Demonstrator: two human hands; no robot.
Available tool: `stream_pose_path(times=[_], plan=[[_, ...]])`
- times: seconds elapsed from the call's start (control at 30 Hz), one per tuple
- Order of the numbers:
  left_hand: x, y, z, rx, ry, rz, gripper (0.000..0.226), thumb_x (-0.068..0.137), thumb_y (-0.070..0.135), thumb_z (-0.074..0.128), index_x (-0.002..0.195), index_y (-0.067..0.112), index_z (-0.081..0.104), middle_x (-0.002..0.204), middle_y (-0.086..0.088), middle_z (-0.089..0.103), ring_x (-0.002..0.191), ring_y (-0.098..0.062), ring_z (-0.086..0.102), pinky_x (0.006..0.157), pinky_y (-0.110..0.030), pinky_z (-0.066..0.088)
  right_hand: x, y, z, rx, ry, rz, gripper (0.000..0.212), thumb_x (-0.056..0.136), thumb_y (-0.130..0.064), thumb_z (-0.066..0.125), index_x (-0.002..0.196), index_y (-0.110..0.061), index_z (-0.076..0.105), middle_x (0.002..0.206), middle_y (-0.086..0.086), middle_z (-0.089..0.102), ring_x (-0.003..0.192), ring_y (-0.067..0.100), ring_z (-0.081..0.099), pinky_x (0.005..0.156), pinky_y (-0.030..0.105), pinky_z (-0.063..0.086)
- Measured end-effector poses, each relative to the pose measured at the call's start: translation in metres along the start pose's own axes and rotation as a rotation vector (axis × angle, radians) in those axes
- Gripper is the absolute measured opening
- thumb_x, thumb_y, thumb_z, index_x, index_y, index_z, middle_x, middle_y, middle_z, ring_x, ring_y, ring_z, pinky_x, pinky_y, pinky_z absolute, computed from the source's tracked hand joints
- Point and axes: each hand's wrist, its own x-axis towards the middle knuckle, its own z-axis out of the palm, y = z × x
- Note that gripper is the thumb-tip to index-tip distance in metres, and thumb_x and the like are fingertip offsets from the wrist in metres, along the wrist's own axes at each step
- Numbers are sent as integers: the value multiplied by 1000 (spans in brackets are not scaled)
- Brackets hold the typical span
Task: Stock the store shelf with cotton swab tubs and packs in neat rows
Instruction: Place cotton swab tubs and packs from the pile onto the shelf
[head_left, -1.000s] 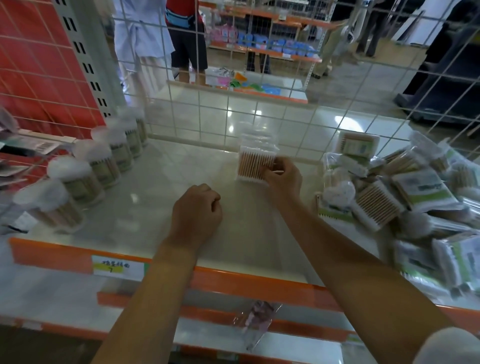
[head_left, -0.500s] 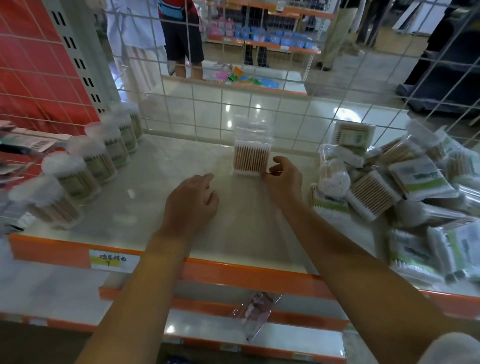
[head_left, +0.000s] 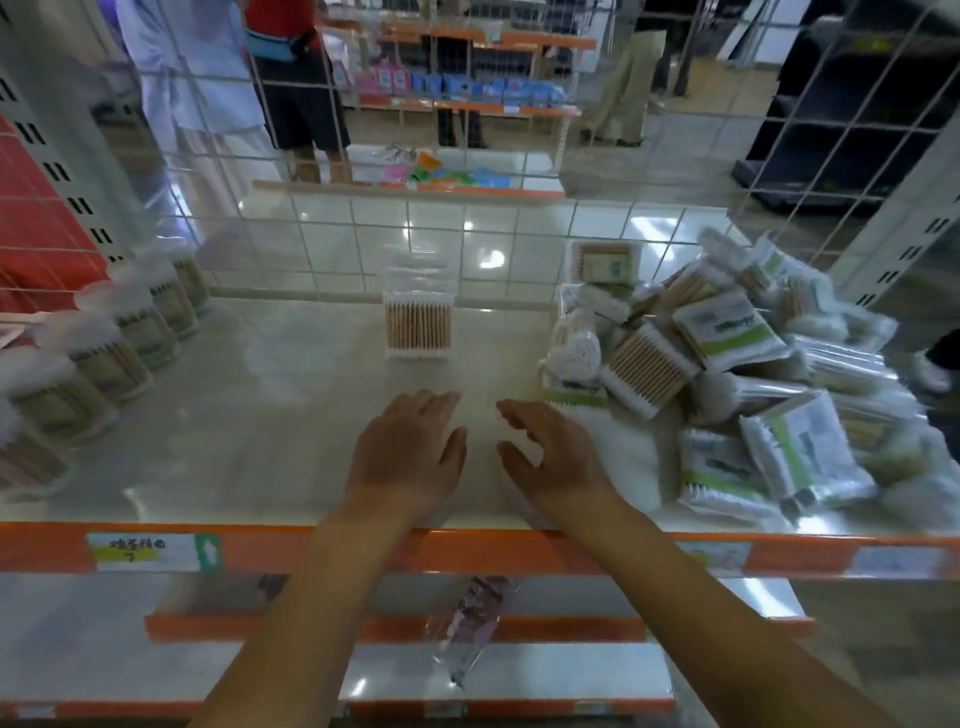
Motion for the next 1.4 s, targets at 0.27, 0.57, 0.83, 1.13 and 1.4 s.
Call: stream_pose_path(times=[0.27,0.57,0.83,1.13,1.4], plan=[[-10,58,7,58,-61,98,44,92,35,41,130,15,52,119,-2,59,107,-22,56,82,-32,46,-44,17,-36,-34,37,-43,51,81,-29,47,128,-12,54,128,7,56,116,22,53,96,22,37],[-4,100,23,156,3,241,43,76,36,43,98,11,70,87,-3,70,72,-22,67,50,-31,52,-67,43,-77,-19,180,8,41,83,-21,53,122,-10,58,122,6,60,110,21,57,87,15,37],[9,137,40,125,4,344,42,77,37,39,95,14,70,85,-2,69,71,-22,66,51,-27,51,-86,63,-109,-18,285,63,41,83,-21,50,120,-8,60,121,6,60,110,21,57,89,22,40],[26,181,61,6,-25,460,38,79,34,43,97,12,68,85,-4,67,73,-25,64,54,-29,50,-105,99,-140,-74,512,95,34,80,-7,58,113,-8,63,108,5,65,98,17,61,83,13,41],[57,209,58,-121,49,515,42,81,33,39,99,8,67,84,-6,66,74,-29,63,56,-33,51,-97,125,-160,-112,578,324,36,85,-10,64,121,-8,59,117,7,61,109,23,53,79,12,29]])
